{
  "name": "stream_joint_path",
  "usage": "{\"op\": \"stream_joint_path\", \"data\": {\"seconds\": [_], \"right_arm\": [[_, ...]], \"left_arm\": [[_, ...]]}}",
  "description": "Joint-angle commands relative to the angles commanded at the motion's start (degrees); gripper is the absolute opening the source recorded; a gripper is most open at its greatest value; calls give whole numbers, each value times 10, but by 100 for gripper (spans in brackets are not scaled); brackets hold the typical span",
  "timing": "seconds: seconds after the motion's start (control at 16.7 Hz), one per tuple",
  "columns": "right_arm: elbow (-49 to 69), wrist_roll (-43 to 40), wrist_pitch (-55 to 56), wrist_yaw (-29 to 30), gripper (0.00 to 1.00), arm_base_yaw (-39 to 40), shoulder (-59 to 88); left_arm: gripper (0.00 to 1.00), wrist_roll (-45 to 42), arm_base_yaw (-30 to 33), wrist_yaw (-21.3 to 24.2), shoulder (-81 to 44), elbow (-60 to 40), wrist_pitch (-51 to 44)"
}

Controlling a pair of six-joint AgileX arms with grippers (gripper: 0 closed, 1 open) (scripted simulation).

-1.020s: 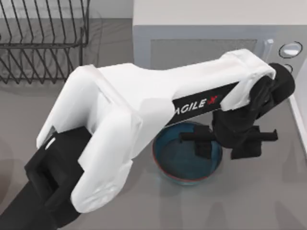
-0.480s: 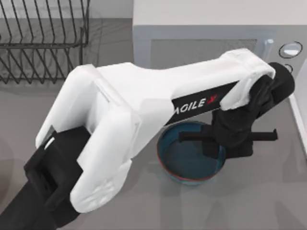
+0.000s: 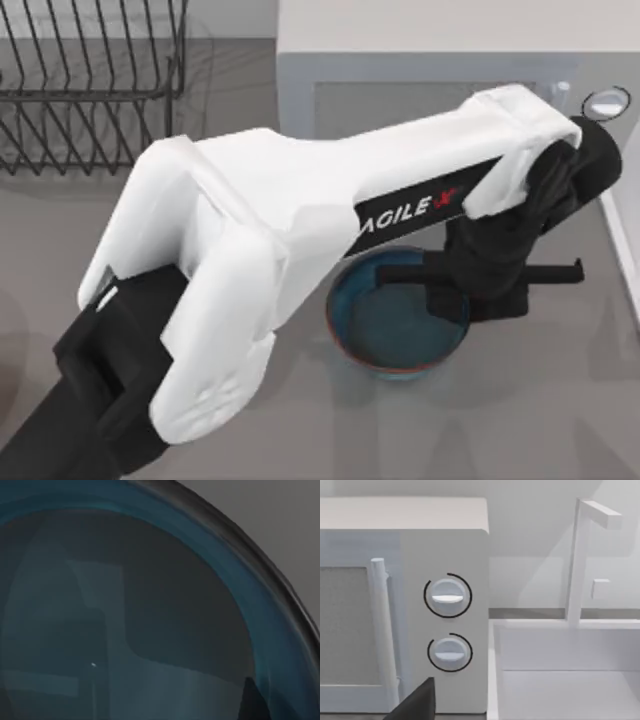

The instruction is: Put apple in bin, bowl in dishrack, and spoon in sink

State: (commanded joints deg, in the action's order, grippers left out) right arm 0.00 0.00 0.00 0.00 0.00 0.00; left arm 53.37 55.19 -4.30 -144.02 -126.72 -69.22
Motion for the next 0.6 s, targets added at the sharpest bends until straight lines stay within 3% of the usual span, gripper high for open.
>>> {"op": "stream_joint_path", "data": {"seconds": [0.6], "right_arm": [[0,0,0,0,100,0,0]], "left_arm": [[0,-2,3,2,-51,-291,-236]]}}
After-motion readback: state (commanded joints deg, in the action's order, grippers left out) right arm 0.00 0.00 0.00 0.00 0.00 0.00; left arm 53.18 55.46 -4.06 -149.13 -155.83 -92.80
